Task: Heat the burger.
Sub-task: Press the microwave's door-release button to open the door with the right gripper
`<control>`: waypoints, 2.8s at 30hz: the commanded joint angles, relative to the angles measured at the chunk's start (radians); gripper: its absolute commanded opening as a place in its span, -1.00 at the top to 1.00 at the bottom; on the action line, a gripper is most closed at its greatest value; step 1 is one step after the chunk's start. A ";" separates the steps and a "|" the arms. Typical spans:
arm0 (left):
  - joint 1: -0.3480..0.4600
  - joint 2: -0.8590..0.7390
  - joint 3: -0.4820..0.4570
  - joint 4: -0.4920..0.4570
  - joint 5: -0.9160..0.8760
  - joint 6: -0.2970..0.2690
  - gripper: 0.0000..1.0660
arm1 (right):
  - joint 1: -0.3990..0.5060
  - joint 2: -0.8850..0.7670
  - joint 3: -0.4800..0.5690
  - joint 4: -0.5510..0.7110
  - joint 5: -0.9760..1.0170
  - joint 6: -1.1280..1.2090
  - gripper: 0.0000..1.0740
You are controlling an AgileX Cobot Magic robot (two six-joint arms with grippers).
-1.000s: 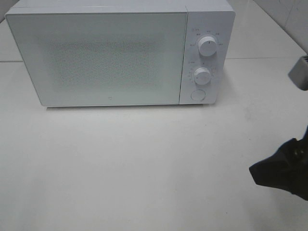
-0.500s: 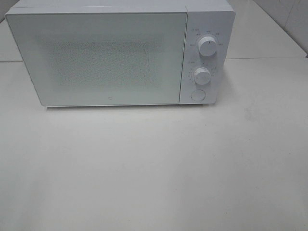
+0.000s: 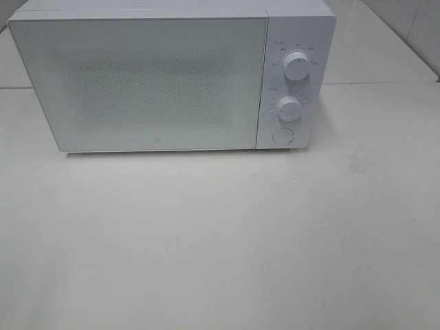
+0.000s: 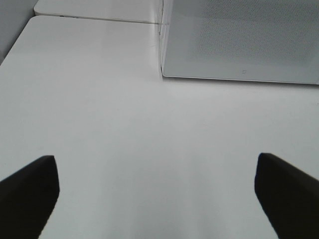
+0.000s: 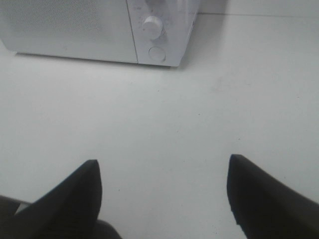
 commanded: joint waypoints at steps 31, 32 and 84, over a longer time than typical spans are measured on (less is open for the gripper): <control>0.003 -0.015 0.002 -0.009 -0.009 0.000 -0.88 | -0.078 -0.047 0.001 -0.007 -0.002 0.010 -0.32; 0.003 -0.015 0.002 -0.009 -0.009 0.000 -0.88 | -0.078 -0.047 0.001 -0.007 -0.002 0.010 -0.32; 0.003 -0.015 0.002 -0.009 -0.009 0.000 -0.88 | -0.075 1.044 0.045 0.010 -1.261 -0.020 -0.32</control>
